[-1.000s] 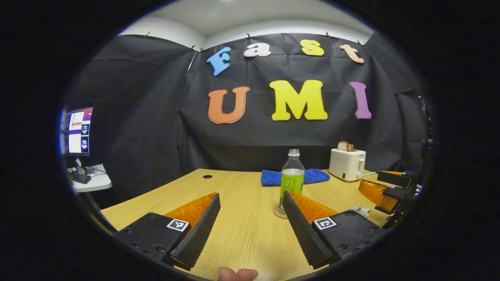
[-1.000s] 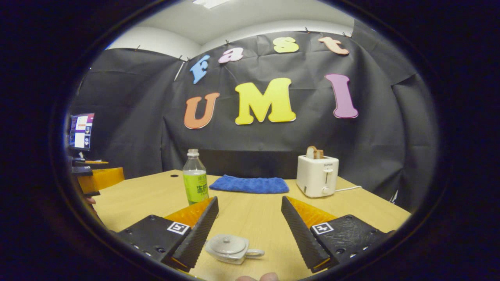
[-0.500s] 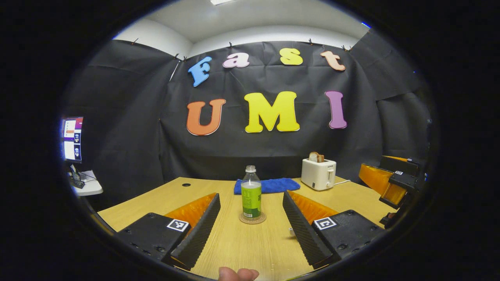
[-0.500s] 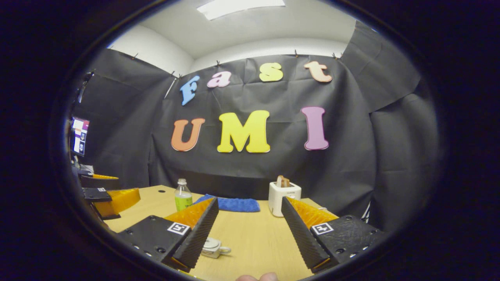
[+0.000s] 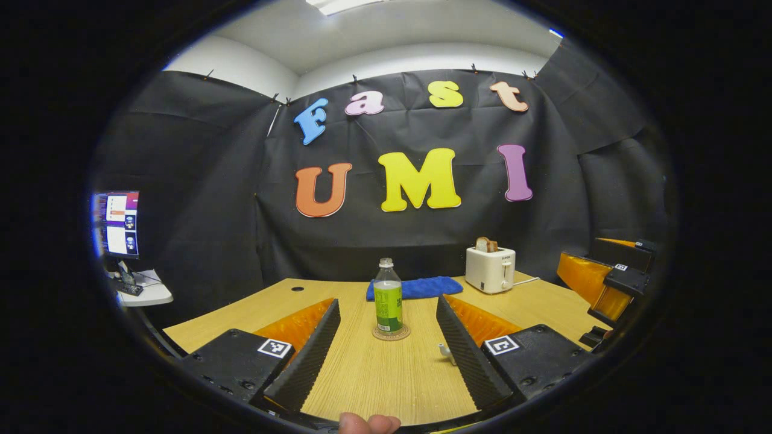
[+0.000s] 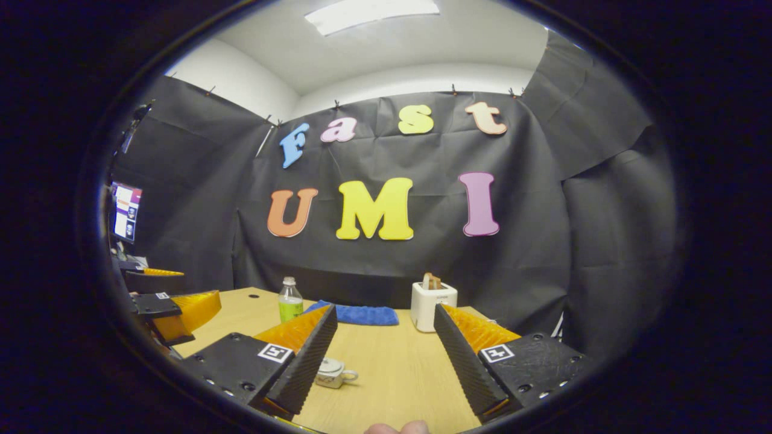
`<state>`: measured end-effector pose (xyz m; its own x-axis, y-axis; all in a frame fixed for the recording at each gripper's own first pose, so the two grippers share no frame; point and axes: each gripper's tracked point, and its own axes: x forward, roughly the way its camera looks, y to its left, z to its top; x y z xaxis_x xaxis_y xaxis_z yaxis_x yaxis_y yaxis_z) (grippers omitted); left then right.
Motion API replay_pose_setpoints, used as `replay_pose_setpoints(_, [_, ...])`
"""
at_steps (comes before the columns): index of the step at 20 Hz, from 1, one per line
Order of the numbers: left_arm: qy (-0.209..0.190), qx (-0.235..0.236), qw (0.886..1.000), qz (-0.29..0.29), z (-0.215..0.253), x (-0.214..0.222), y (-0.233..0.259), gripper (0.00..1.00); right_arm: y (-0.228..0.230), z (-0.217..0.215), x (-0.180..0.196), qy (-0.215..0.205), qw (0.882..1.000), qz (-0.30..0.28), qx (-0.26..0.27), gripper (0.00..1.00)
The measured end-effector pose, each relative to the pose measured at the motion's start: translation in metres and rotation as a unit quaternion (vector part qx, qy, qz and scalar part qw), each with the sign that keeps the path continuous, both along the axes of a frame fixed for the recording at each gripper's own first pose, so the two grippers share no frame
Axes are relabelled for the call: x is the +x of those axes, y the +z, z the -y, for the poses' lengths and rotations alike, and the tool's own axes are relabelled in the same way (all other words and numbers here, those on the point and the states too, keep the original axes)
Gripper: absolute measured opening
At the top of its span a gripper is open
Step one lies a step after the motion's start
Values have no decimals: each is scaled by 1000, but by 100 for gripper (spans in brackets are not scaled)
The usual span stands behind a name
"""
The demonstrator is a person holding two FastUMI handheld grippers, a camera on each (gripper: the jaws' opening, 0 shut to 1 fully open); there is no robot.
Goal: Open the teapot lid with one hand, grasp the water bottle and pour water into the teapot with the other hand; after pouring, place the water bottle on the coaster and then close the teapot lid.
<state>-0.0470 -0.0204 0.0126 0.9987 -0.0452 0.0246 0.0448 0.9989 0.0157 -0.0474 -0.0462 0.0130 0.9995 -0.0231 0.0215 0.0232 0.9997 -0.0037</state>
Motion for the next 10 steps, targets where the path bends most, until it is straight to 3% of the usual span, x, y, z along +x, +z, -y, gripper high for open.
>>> replay_pose_setpoints(10, [7, -5, 1000, -9, -5, 5, -4, 98, -9, -23, 15, 11, 1000, -11, -1, 97])
